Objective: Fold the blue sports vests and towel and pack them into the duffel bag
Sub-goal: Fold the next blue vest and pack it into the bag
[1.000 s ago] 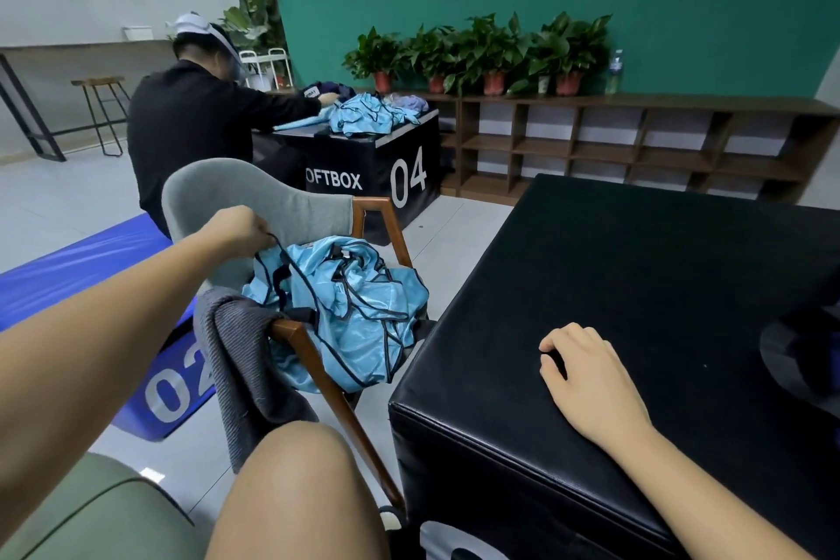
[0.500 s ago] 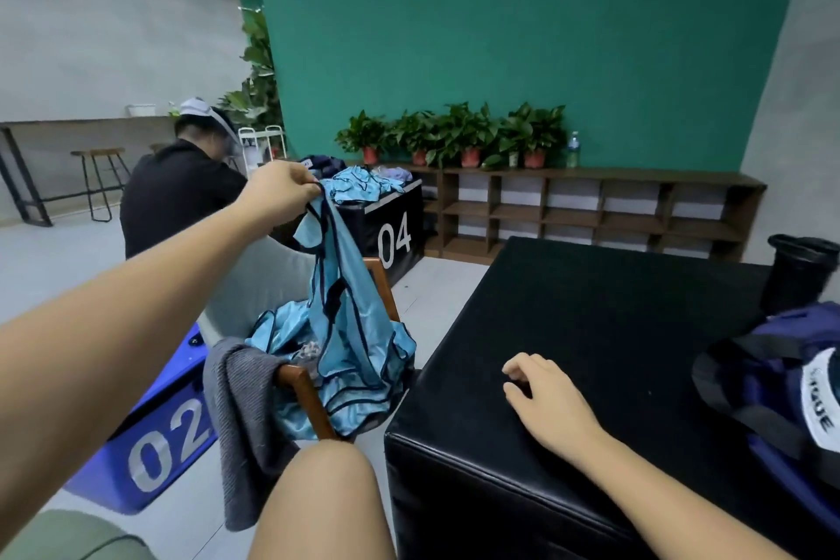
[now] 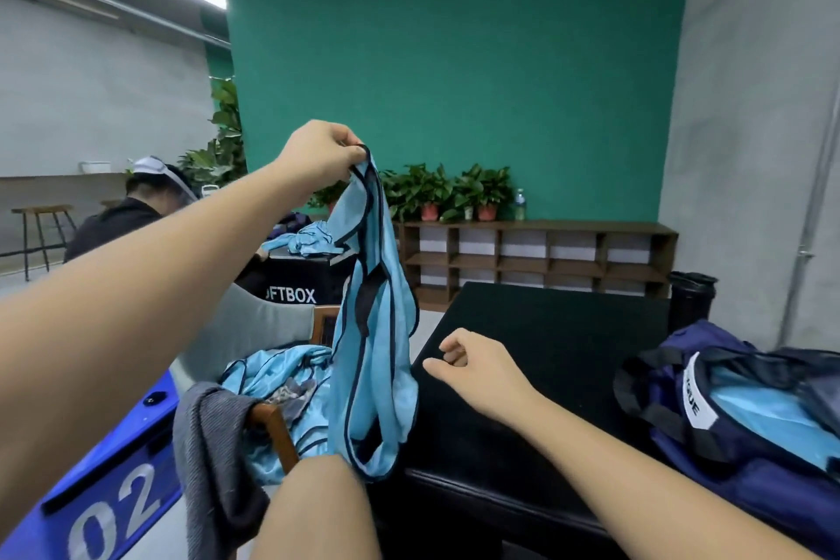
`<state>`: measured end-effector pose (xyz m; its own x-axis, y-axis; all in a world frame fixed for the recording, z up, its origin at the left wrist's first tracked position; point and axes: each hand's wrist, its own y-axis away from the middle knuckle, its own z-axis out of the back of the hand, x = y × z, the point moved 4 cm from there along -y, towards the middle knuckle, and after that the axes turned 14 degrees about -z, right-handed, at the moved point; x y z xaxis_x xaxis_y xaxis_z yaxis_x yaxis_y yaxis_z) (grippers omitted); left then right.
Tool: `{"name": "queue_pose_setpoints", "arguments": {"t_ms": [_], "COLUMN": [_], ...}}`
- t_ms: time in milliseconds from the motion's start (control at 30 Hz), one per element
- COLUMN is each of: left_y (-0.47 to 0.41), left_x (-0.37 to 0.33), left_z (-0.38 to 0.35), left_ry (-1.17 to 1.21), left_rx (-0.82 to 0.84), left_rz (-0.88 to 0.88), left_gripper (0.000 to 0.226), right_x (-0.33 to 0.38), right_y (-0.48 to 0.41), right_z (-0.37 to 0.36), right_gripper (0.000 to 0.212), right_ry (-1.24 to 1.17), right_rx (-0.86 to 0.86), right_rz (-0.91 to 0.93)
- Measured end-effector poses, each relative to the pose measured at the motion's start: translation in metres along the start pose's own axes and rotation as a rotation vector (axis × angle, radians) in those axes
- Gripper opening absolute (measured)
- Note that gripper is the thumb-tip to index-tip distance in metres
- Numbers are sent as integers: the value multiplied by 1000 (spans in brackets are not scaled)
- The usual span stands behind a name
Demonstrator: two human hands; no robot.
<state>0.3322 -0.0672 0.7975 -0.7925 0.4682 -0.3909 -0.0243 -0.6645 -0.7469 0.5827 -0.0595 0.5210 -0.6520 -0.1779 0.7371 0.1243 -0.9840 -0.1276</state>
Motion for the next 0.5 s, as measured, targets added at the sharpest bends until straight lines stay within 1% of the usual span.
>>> {"name": "queue_pose_setpoints", "arguments": {"t_ms": [100,133,167,233,267,367,500], "left_y": [-7,-9,-10,-12,-13,-14,-14], "left_x": [-31,-40,-49,-60,-64,-67,-53], "left_z": [4,5,7,11,13,23,37], "left_ry": [40,49,56,67,69,52,35], "left_rx": [-17,-23,-27,-31,-34,-42,-78], "left_rz": [-51,-68,-81,-97,-100,-103,-69], "left_gripper": [12,12,11,11,11,12,11], "right_x": [9,9,8,3,0,-5,-8], "right_y": [11,13,15,15,15,16,15], "right_z": [0,-2,-4,-8,-6,17,74], "right_gripper": [60,60,54,29,21,22,27], "right_ry": [-54,-72,-84,-106,-132,-202,-276], "right_rx": [128,155,168,177,178,122,36], "right_rz": [-91,-114,-123,-118,-110,-105,-142]}}
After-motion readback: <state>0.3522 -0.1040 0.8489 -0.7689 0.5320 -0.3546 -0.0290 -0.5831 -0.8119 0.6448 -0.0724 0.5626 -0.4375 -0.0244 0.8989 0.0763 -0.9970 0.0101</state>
